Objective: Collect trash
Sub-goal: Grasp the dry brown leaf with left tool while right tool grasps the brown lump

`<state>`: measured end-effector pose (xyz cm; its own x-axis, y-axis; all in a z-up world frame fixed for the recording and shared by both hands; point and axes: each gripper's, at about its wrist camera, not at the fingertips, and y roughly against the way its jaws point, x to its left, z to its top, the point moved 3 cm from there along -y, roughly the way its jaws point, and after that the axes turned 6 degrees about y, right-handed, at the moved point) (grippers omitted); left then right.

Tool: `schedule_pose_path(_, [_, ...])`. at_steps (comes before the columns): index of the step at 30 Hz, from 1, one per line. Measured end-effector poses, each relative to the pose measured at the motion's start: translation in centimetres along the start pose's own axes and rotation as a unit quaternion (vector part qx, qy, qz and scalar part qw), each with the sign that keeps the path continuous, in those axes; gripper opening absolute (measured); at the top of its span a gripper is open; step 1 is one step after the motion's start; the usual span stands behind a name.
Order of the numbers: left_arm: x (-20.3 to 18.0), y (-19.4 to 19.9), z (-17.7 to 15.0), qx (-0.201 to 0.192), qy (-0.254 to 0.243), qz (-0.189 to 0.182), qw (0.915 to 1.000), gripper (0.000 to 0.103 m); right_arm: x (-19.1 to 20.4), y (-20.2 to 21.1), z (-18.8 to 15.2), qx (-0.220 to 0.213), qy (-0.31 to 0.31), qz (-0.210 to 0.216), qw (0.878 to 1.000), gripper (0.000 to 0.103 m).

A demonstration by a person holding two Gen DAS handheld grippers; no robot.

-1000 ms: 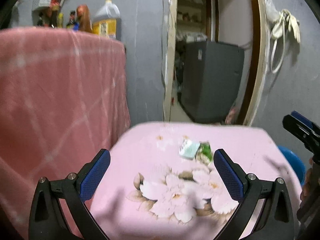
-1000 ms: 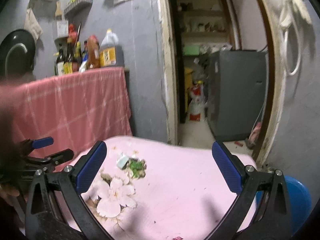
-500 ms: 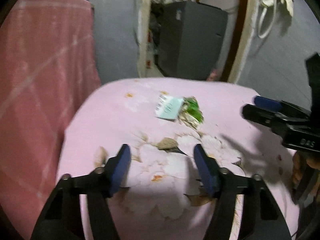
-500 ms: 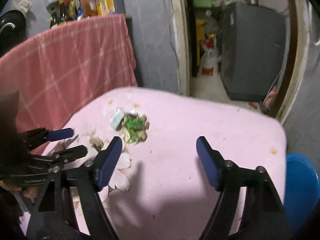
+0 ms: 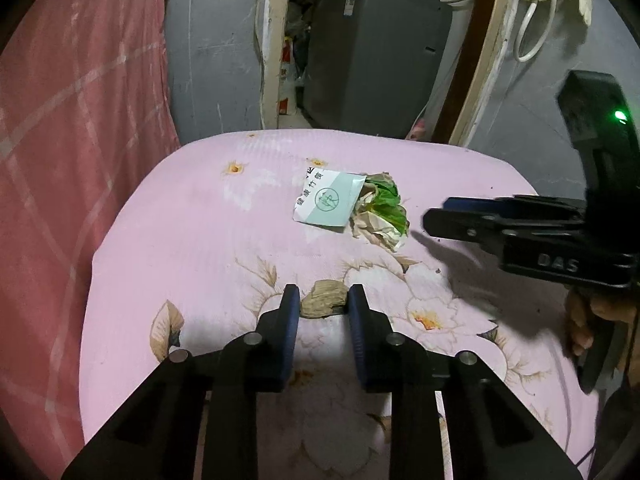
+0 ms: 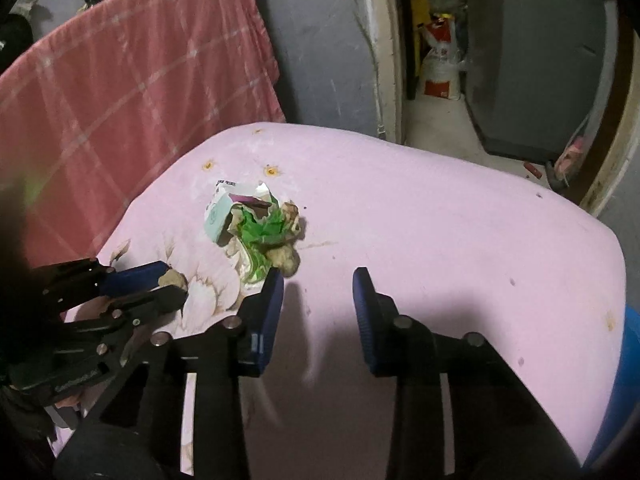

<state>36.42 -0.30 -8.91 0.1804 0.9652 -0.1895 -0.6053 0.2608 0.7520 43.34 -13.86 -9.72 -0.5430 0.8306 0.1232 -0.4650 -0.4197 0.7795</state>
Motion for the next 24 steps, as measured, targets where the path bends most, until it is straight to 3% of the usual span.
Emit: schedule_pose_path(24, [0.5,0.2,-0.1,-0.014,0.026,0.004,0.9995,0.019,2.9,-2.1,1.1,0.028,0.068,0.024,0.997,0.016])
